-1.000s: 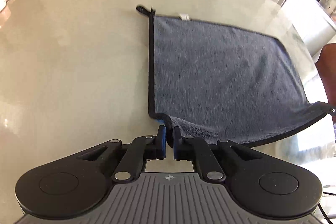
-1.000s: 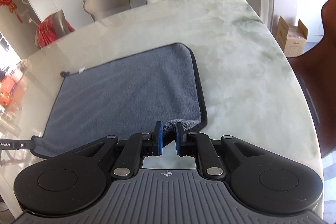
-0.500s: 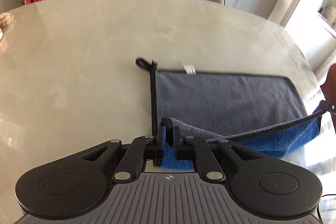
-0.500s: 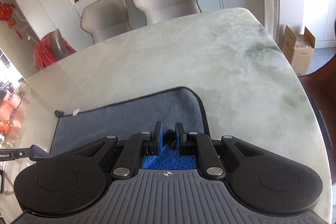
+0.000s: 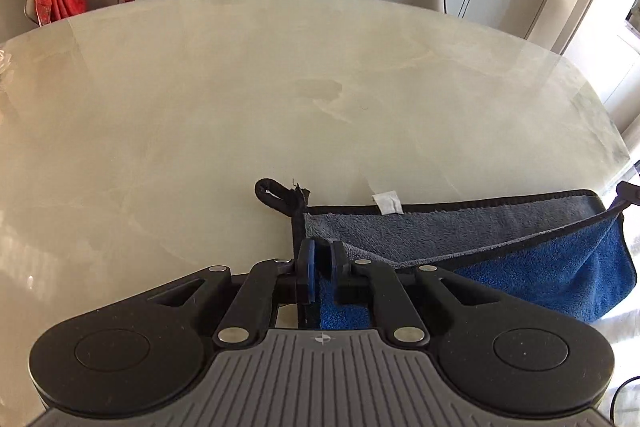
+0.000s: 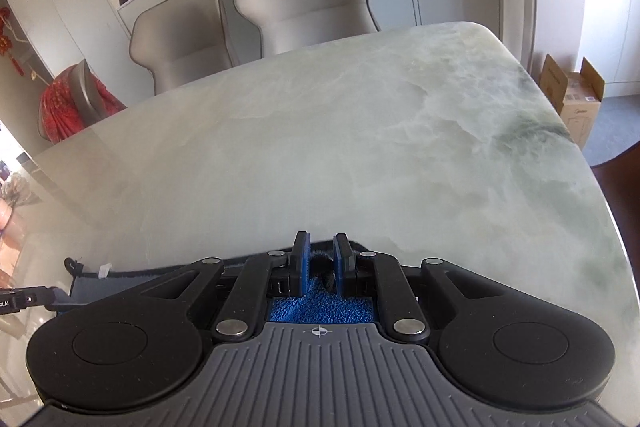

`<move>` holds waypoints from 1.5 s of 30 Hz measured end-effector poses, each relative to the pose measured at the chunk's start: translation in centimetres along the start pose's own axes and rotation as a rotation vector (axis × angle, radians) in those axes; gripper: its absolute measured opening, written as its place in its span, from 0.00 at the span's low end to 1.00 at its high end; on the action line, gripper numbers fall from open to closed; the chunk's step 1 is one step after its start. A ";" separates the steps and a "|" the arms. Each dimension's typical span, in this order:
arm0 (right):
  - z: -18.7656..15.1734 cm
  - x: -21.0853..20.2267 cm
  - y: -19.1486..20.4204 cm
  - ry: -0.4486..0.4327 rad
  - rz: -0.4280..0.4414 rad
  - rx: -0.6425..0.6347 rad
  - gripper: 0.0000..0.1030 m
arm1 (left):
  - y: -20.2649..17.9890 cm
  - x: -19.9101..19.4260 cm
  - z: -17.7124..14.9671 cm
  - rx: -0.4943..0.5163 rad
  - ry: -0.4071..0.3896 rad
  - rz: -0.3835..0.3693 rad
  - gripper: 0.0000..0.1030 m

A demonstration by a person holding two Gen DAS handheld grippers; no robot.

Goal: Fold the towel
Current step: 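Lift the gripped hem and fold it over onto the opposite edge with both tools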

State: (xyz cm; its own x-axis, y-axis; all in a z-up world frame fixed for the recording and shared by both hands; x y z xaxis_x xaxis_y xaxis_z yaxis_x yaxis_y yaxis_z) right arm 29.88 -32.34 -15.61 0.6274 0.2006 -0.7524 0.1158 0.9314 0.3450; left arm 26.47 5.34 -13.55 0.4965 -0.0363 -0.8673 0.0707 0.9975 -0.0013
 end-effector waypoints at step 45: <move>-2.3 2.5 0.0 0.090 0.027 -0.399 0.19 | -5.0 0.9 -0.6 0.749 -0.017 -0.271 0.36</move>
State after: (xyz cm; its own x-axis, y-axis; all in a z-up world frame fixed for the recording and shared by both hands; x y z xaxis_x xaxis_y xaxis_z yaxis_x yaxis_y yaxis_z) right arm 29.64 -31.14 -18.82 0.5542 0.2358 -0.7983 -0.2183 0.9666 0.1339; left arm 26.07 0.36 -14.60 0.3913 -0.2782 -0.8772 0.7505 0.6481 0.1292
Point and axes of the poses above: each gripper's, at about its wrist camera, not at the fingertips, and x roughly the way its jaws point, y to its left, z to its top, the point moved 10 cm from there along x, roughly the way its jaws point, and after that the axes turned 7 degrees about x, right-handed, at the moved point
